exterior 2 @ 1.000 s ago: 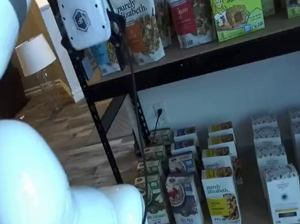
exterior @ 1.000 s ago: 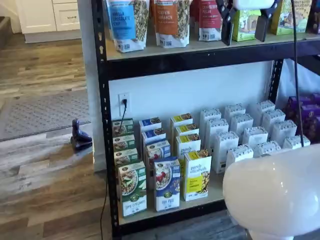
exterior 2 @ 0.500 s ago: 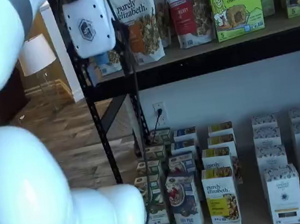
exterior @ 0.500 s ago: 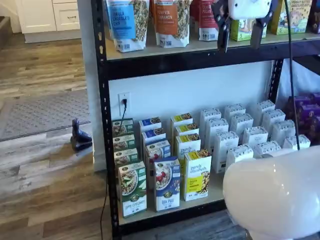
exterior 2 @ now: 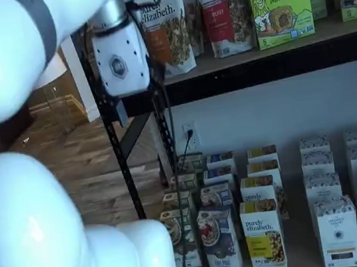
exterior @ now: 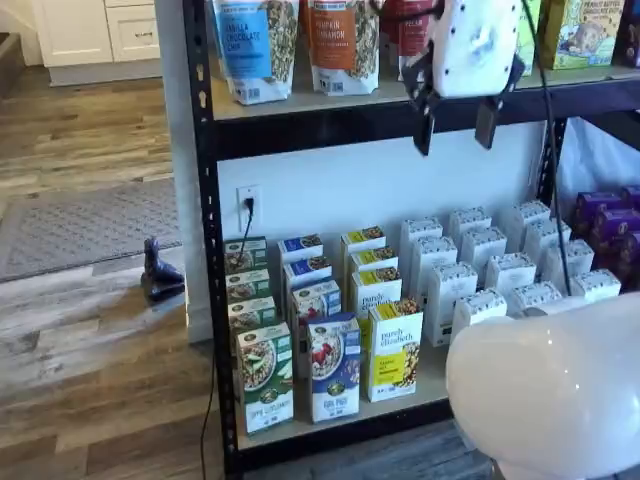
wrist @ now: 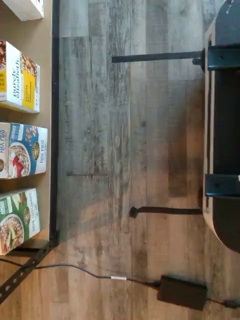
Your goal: Pick up the blue and white box that is on the bottom shelf, the second box from the left
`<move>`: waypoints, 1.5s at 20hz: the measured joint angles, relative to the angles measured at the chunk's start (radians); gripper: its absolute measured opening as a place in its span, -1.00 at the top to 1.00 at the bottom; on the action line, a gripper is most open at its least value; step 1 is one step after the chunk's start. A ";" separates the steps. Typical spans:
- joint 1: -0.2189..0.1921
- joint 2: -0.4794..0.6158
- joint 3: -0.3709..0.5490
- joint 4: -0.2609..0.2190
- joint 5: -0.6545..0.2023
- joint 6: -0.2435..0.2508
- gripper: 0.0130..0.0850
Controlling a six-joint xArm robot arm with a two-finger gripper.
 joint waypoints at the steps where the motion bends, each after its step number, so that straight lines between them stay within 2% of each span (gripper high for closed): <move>1: 0.004 -0.001 0.020 -0.003 -0.020 0.002 -1.00; 7: 0.021 0.003 0.134 -0.022 -0.142 0.017 -1.00; 10: 0.034 0.006 0.206 -0.034 -0.231 0.030 -1.00; 16: 0.049 0.053 0.344 -0.018 -0.436 0.039 -1.00; 18: 0.046 0.074 0.386 0.009 -0.516 0.024 -1.00; 25: 0.067 0.210 0.439 0.005 -0.684 0.040 -1.00; 30: 0.082 0.337 0.455 -0.033 -0.848 0.072 -1.00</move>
